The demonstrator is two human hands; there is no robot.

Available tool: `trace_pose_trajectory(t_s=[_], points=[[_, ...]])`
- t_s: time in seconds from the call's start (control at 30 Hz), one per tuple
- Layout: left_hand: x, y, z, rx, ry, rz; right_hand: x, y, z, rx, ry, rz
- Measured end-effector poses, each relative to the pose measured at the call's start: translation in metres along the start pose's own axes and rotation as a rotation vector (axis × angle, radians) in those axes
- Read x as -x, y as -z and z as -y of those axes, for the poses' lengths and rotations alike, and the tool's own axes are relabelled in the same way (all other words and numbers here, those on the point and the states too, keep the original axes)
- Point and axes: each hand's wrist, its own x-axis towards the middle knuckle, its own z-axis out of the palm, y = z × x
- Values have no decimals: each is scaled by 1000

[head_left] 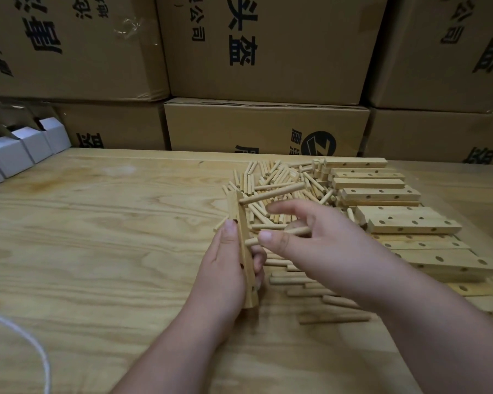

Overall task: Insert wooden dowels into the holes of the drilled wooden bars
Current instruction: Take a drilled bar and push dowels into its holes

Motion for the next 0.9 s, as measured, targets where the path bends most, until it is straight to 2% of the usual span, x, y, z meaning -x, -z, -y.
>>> trace_pose_trajectory(t_s=[0.07, 0.13, 0.27, 0.37, 0.5, 0.6, 0.77, 0.9], points=[[-2, 1, -2, 54, 36, -17, 0, 7, 0, -130, 38, 79], [-5, 3, -7, 229, 89, -20, -2, 12, -3, -192, 36, 50], [-4, 7, -19, 669, 212, 104, -10, 8, -10, -376, -185, -34], [-2, 8, -24, 762, 262, 200, -10, -2, -15, -281, -274, 39], [0, 7, -25, 828, 305, 241, -8, -13, -14, -378, -244, 152], [0, 7, -25, 812, 292, 177, -7, -12, -11, -308, -204, 82], [-3, 8, -26, 703, 212, -85, -6, 0, -6, -344, -91, -112], [-4, 9, -29, 640, 152, -203, -2, 0, 4, -360, 44, -113]])
